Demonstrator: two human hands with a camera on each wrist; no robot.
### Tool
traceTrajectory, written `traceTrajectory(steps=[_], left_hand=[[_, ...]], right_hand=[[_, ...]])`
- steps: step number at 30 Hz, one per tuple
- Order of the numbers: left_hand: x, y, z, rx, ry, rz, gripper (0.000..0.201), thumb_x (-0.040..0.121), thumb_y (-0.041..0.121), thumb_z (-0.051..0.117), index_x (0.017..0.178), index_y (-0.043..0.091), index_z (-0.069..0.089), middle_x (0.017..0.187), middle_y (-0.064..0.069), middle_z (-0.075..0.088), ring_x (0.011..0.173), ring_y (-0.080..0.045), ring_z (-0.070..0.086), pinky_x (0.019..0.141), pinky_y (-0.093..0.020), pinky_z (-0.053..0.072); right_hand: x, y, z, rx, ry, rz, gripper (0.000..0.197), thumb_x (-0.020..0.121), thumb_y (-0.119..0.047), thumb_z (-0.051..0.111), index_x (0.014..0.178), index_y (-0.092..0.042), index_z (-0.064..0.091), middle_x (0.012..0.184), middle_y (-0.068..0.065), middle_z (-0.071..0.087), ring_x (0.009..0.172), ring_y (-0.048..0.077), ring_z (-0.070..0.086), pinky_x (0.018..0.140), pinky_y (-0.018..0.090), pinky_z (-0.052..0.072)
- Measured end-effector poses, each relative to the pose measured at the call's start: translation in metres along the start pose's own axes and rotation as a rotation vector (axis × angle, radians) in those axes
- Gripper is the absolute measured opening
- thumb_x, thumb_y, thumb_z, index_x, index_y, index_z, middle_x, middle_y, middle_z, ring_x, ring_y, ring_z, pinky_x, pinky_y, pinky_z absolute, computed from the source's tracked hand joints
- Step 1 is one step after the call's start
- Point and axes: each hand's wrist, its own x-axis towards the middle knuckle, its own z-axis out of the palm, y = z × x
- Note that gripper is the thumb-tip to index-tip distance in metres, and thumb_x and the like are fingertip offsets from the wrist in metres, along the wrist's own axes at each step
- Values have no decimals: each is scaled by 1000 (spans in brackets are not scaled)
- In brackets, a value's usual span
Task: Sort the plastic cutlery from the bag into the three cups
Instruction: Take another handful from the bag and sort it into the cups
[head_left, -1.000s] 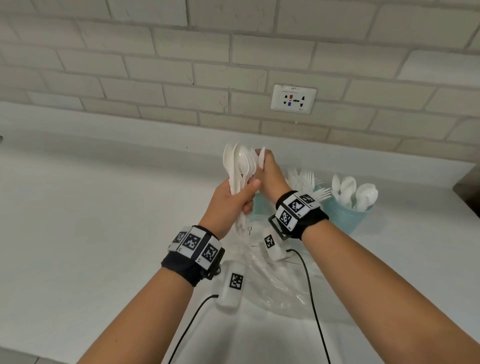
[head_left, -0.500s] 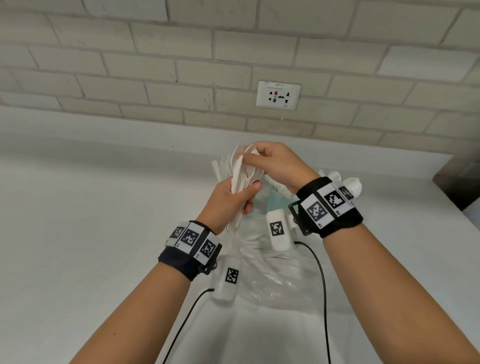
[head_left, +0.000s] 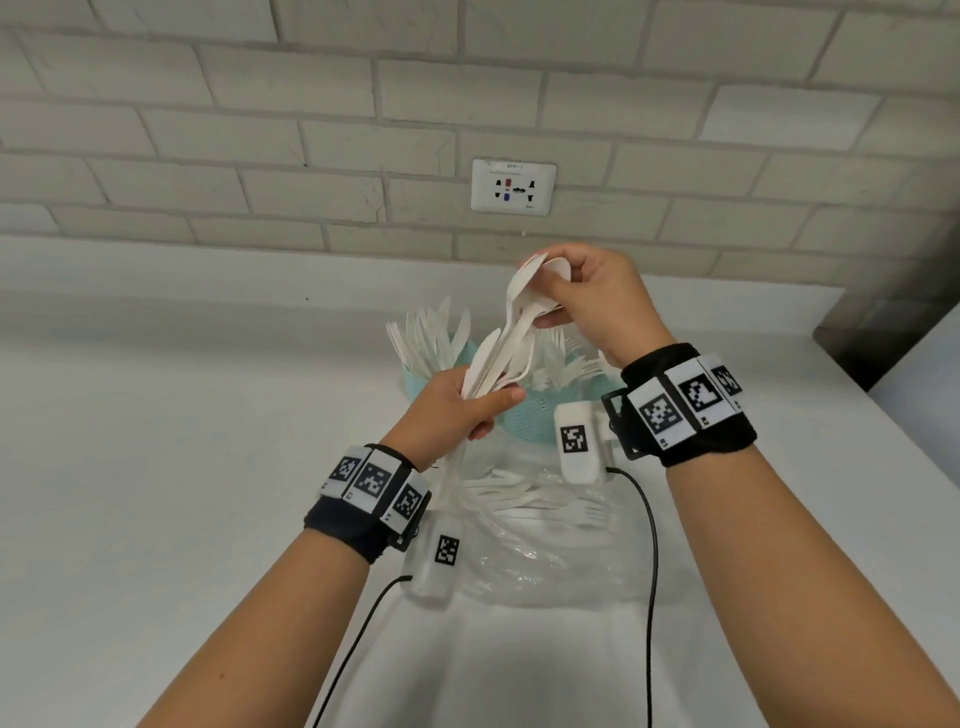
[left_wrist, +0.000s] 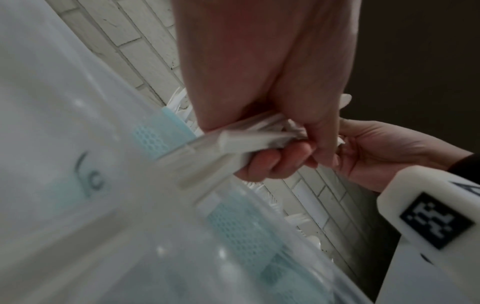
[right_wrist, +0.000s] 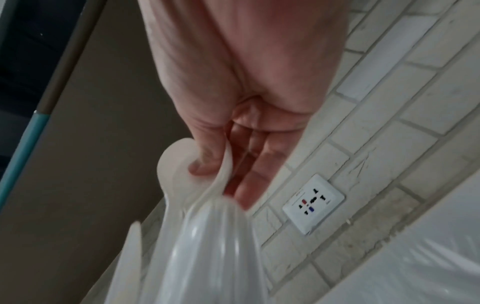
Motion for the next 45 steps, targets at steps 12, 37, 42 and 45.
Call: traceTrajectory(steps=[12,37,42,45], left_hand=[[5,-6,6,-40,53,2,21,88,27,64,82,9,54,60,1,39,48,-11,36,47,-21,33],[4,-4,12,-99,-6,18,32,84,26,66,102,0,67,56,2,46,51,-12,40,54,-23,35],[2,-3,12,-111,-3,20,15,84,16,69,94,5,68,58,1,49,51,-12,41,52,-21,37],[1,-5,13,-96,-13,5,14,83,18,70,90,6,67,63,-7,45,52,-14,40,52,-23,35]], right_hand=[[-9,8,-96,-148,623,-187,19,90,-7,51,87,-19,65,79,0,64,77,21,69,63,29,60],[-23,31,-8,-335,-142,99,32,86,-38,63,91,-8,69,89,10,69,82,14,60,77,26,45],[-20,27,-2,-77,-105,196,17,84,-28,67,86,-12,64,82,3,67,75,14,62,76,33,51],[-20,20,0,39,-41,183,11,86,-23,64,83,-14,61,78,5,66,70,17,61,71,31,50]])
